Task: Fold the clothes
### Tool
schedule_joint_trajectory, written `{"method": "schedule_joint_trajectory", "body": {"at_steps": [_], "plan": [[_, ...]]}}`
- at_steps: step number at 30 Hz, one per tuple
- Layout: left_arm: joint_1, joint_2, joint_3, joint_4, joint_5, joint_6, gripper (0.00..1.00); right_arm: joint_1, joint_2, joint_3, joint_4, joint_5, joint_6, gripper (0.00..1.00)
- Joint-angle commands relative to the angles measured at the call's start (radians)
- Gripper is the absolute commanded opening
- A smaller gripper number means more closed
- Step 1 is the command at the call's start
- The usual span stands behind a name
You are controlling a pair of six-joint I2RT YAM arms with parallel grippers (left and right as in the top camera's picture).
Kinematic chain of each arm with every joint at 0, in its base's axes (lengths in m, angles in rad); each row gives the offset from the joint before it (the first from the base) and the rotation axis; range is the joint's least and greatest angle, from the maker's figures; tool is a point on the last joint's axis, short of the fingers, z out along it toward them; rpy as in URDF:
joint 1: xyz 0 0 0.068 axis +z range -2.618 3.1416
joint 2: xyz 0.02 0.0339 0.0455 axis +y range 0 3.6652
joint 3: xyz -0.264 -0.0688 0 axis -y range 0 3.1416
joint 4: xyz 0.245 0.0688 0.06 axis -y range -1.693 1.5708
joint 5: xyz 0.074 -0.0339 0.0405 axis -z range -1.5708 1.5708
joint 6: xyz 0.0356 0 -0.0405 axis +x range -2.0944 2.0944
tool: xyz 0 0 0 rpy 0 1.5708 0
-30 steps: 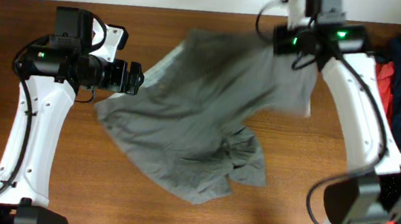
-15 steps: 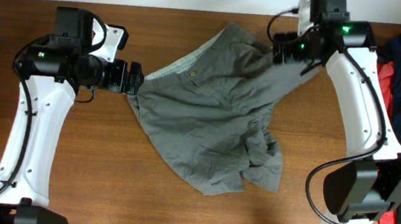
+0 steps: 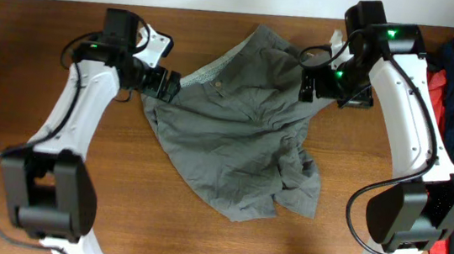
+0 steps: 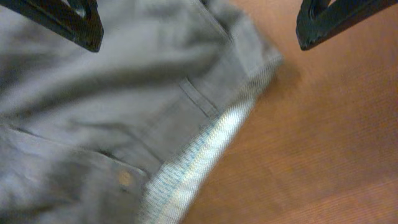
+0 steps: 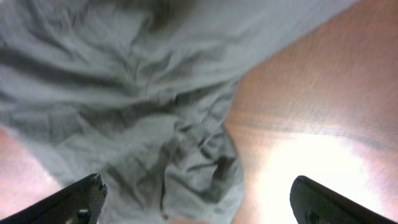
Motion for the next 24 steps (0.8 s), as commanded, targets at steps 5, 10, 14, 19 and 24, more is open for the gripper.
{"method": "schedule_joint_trajectory", "body": {"at_steps": [5, 10, 14, 19, 24], "plan": [[0.001, 0.127, 0.01, 0.076, -0.1, 0.068, 0.99, 0.003, -0.006, -0.01, -0.076, -0.033, 0.012, 0.99], [0.001, 0.212, 0.01, 0.065, -0.1, 0.091, 0.61, 0.003, -0.006, -0.034, -0.075, -0.032, 0.012, 0.99], [0.001, 0.235, 0.01, 0.049, -0.117, 0.089, 0.05, 0.003, -0.006, -0.07, -0.067, -0.032, 0.011, 0.99], [0.006, 0.208, 0.027, 0.015, -0.286, -0.08, 0.0, 0.003, -0.006, -0.141, -0.017, -0.032, 0.011, 0.99], [0.048, 0.113, 0.038, -0.068, -0.507, -0.286, 0.0, 0.003, -0.006, -0.215, 0.031, -0.032, 0.011, 0.99]]}}
